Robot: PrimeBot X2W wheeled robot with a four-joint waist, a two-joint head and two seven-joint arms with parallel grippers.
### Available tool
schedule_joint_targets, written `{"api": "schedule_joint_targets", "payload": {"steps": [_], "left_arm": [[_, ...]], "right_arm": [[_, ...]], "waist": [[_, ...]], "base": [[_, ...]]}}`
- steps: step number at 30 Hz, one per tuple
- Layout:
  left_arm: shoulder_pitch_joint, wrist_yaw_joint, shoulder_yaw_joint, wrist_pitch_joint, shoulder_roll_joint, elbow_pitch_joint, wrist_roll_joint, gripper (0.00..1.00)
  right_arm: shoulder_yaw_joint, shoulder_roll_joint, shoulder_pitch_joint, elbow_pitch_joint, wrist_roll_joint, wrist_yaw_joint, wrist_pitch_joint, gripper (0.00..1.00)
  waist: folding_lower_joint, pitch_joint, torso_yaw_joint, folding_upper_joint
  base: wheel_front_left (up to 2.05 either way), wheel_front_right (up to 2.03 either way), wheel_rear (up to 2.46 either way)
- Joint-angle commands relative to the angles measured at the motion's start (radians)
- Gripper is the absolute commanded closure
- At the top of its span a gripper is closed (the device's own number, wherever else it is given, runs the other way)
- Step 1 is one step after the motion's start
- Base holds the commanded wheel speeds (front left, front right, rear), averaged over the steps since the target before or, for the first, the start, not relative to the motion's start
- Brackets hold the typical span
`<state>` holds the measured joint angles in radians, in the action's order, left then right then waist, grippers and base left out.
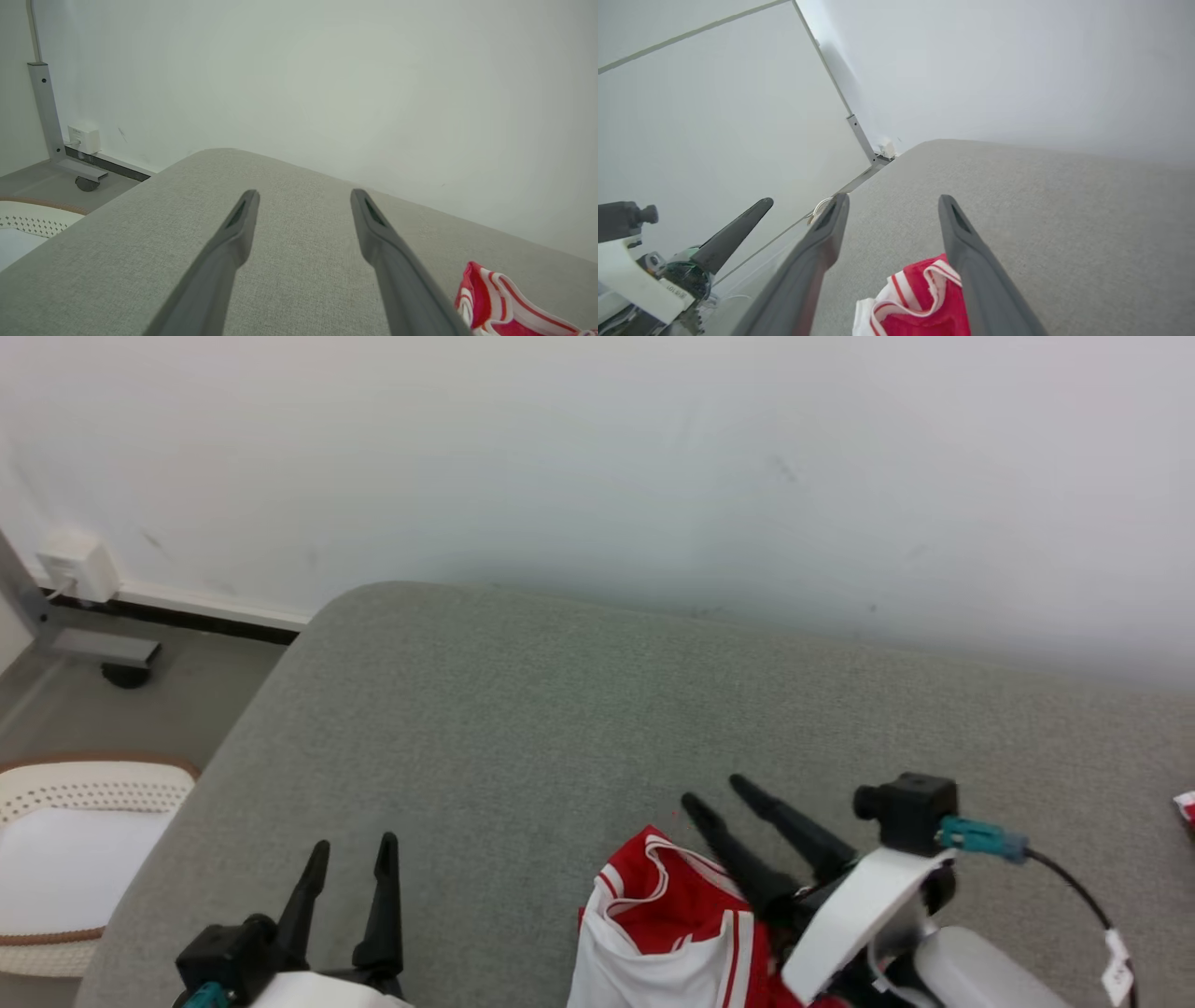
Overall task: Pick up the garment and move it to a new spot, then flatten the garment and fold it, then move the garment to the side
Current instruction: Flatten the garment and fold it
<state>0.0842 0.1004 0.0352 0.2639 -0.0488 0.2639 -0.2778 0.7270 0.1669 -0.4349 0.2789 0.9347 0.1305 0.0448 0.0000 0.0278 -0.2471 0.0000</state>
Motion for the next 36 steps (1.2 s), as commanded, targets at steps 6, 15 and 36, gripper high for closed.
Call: {"api": "schedule_joint_targets", "payload": {"steps": [6, 15, 36], "left_arm": [[-0.016, -0.012, -0.009, 0.000, -0.004, -0.023, -0.020, 0.00], [-0.029, -0.028, -0.025, 0.000, -0.004, -0.053, -0.022, 0.00], [-0.012, -0.013, -0.046, 0.000, -0.004, -0.058, 0.006, 0.00]], "right_arm": [[-0.104, 0.135, 0.001, -0.003, -0.063, 0.000, -0.137, 0.00], [-0.323, 0.149, 0.108, 0.105, -0.263, 0.000, -0.222, 0.00], [-0.333, -0.039, 0.187, 0.239, -0.441, 0.000, -0.046, 1.00]], "waist": [[0.0000, 0.010, 0.081, 0.0000], [0.0000, 0.010, 0.145, 0.0000], [0.0000, -0.002, 0.072, 0.0000]], "base": [[0.00, 0.00, 0.00], [0.00, 0.00, 0.00], [0.00, 0.00, 0.00]]}}
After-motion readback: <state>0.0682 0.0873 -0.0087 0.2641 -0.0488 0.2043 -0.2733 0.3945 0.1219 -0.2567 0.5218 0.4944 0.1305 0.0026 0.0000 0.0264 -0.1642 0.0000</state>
